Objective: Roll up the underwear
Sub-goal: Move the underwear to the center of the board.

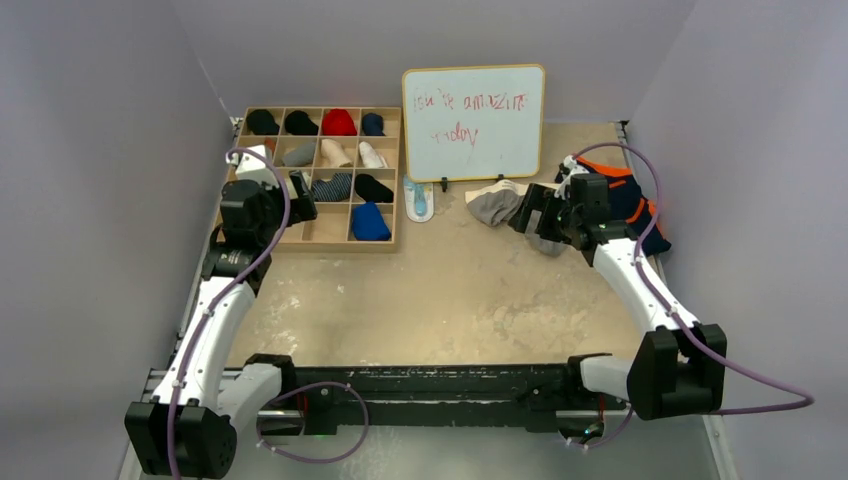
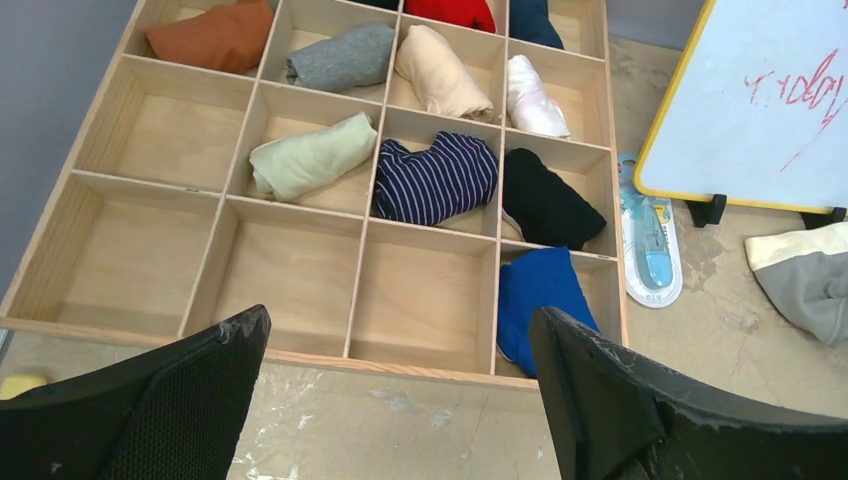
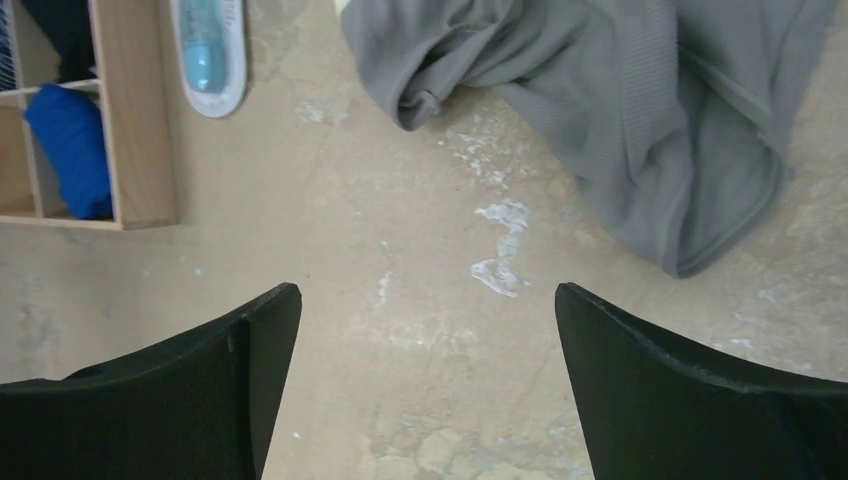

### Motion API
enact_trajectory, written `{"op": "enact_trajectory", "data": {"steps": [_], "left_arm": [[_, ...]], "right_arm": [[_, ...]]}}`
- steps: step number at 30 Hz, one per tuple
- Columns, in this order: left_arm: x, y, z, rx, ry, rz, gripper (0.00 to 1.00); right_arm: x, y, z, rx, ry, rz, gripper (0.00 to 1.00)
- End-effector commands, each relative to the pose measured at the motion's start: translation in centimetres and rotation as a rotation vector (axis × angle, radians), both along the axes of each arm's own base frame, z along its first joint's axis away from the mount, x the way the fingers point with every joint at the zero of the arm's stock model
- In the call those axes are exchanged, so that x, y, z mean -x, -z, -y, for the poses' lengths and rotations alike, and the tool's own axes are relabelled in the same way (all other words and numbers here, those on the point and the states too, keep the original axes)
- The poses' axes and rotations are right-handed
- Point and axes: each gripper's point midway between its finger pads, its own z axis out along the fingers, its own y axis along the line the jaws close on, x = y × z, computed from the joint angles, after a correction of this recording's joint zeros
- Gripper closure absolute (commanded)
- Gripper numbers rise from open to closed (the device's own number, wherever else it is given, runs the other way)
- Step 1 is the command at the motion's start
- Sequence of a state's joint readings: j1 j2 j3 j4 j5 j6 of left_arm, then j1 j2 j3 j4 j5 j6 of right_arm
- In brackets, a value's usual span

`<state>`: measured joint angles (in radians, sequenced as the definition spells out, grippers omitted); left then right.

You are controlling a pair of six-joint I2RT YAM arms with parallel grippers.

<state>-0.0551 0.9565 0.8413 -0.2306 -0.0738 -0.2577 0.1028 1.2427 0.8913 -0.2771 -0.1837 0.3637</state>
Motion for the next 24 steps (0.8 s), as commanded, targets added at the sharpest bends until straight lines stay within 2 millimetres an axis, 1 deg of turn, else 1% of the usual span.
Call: {"op": "enact_trajectory", "data": {"steps": [1, 3, 4, 5, 7, 11, 14, 16, 19, 20, 22, 24], "left_arm": [[-0.5, -2.0, 0.8, 0.019, 0.041, 0.074, 0.0], [0.2, -2.0, 2.1, 0.05, 0.11, 0.034, 0.0], [0.4, -1.8, 2.1, 0.068, 0.096, 0.015, 0.0], [1.0, -1.0, 1.6, 0.098, 0.056, -0.036, 0.0], [1.4, -0.6, 1.2, 0.13, 0.021, -0.081, 0.0], [2.0, -0.2, 3.2, 0.164, 0.148, -0.077, 0.0], [2.3, 0.1, 4.3, 0.217, 0.191, -0.075, 0.0], [2.5, 0.3, 4.8, 0.239, 0.21, -0.08, 0.01], [2.5, 0.3, 4.9, 0.249, 0.209, -0.075, 0.01], [2.4, 0.3, 4.8, 0.246, 0.206, -0.075, 0.01], [2.5, 0.3, 4.7, 0.241, 0.199, -0.078, 0.01], [2.6, 0.4, 4.6, 0.234, 0.198, -0.08, 0.02]], "right_arm": [[-1.1, -0.9, -1.6, -0.123, 0.018, 0.023, 0.01], [-1.0, 0.1, -1.7, -0.124, 0.017, -0.004, 0.01], [-1.1, 0.5, -1.7, -0.12, 0.015, -0.016, 0.01], [-1.1, 1.0, -1.5, -0.11, 0.017, -0.031, 0.01], [-1.2, 1.9, -1.0, -0.079, 0.034, -0.061, 0.01], [-1.3, 3.3, 0.5, 0.001, 0.087, -0.114, 0.02], [-1.3, 4.3, 1.9, 0.072, 0.132, -0.154, 0.06], [-1.4, 4.7, 2.4, 0.105, 0.142, -0.171, 0.1], [-2.1, 4.9, 2.3, 0.114, 0.121, -0.173, 0.16], [-2.5, 4.9, 2.8, 0.146, 0.119, -0.167, 0.17], [-2.7, 5.3, 3.6, 0.19, 0.138, -0.2, 0.18], [-3.2, 5.7, 3.7, 0.207, 0.136, -0.21, 0.18]]}}
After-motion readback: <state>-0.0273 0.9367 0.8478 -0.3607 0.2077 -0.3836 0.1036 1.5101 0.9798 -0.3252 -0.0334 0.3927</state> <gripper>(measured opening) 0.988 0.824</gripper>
